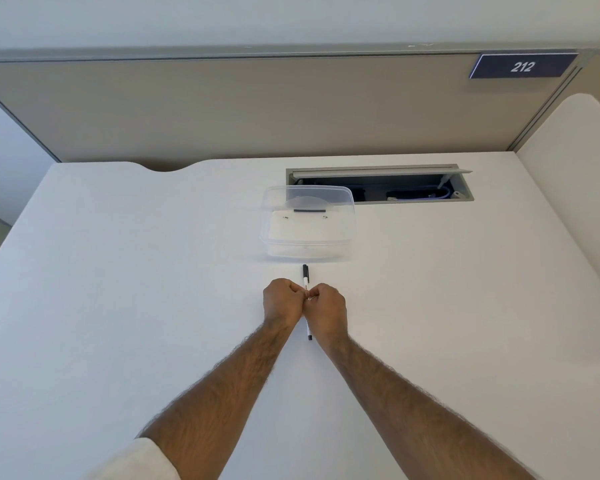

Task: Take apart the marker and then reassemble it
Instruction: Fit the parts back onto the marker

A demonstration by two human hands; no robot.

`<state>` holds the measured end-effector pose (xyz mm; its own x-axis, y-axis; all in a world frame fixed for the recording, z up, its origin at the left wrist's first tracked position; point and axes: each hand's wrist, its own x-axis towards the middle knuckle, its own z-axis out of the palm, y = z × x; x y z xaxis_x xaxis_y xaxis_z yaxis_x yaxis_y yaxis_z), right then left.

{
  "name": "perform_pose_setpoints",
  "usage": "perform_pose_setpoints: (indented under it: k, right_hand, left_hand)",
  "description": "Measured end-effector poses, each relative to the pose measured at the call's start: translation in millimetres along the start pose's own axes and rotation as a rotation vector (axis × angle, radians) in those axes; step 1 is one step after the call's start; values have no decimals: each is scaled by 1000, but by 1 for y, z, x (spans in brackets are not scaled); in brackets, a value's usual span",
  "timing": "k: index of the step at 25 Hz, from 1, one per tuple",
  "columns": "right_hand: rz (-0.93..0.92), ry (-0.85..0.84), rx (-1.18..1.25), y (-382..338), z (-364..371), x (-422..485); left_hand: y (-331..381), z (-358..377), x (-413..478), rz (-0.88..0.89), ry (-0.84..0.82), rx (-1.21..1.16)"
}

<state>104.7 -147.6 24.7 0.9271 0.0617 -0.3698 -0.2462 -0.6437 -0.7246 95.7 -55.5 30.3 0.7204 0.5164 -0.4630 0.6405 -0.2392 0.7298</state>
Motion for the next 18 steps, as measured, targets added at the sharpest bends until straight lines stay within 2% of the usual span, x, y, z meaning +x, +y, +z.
perform_pose_setpoints:
  k: [18]
  right_hand:
    - [-38, -16, -50, 6, 1, 6]
  left_hand:
    - [0, -4, -1, 17, -8, 53]
